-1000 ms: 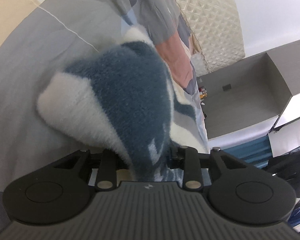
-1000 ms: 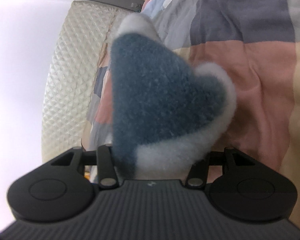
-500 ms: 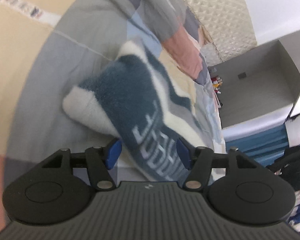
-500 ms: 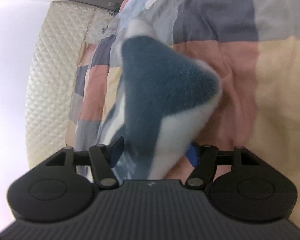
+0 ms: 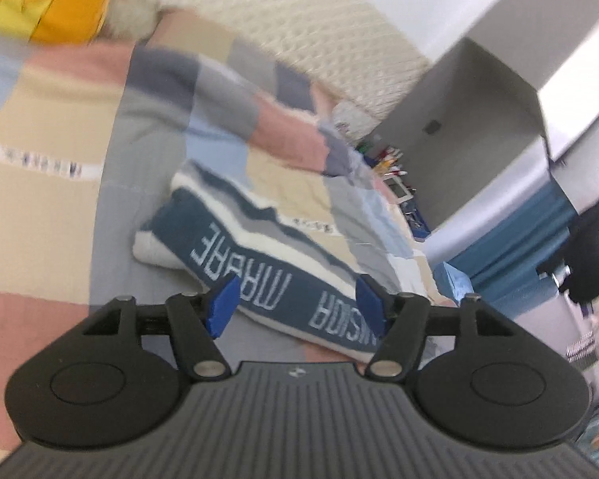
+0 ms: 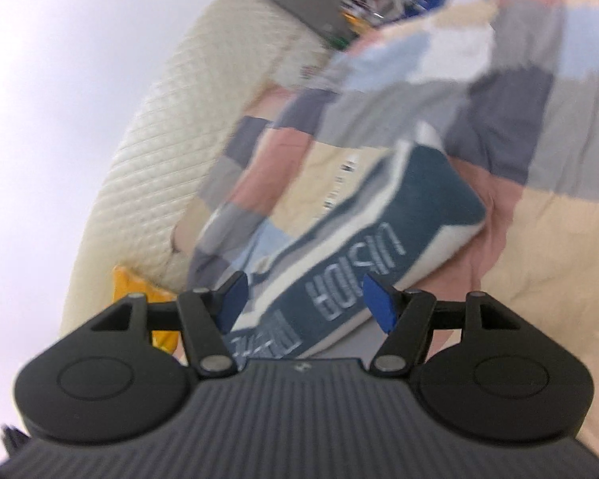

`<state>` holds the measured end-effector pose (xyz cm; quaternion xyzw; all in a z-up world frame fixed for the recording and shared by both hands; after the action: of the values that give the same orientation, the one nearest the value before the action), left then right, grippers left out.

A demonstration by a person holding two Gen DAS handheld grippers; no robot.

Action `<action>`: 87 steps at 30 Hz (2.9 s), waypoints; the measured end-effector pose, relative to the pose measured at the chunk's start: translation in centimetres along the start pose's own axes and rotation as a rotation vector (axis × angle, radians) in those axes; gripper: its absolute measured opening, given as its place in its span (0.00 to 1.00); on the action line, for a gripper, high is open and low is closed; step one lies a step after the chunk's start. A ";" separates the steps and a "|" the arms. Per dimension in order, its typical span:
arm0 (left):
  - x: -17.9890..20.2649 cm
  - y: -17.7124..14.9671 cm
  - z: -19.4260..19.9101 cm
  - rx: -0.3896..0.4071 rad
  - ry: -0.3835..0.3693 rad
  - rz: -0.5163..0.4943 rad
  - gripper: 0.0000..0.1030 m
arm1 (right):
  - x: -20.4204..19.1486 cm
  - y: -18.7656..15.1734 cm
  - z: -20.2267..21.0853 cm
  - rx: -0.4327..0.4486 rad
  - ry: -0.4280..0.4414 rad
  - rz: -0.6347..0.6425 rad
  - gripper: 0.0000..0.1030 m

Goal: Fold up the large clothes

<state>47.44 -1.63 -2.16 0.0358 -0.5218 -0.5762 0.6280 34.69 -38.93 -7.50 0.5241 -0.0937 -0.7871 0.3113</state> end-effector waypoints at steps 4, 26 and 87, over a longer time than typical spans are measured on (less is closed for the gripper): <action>4.1 -1.7 5.6 0.034 0.004 -0.097 0.78 | -2.5 -0.9 5.2 0.036 0.037 0.111 0.65; 13.3 -15.6 25.9 0.174 0.092 -0.405 0.97 | -8.2 -11.8 25.0 0.281 0.040 0.656 0.67; 8.6 -27.2 22.0 0.176 0.214 -0.506 0.97 | -2.9 -22.5 22.1 0.308 -0.181 0.791 1.00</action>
<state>11.64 -5.04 -4.48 0.2800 -0.4750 -0.6599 0.5105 7.07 -23.42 -6.32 0.4169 -0.4309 -0.6268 0.4977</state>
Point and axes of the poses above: each gripper's, at about its wrist camera, not at the fingertips, and z roughly against the way its jaws point, x to its right, y to its top, the point moved 1 cm from there along -z, roughly the way its jaws point, and after that the axes turned 6 degrees about -y, right-handed, at the moved point
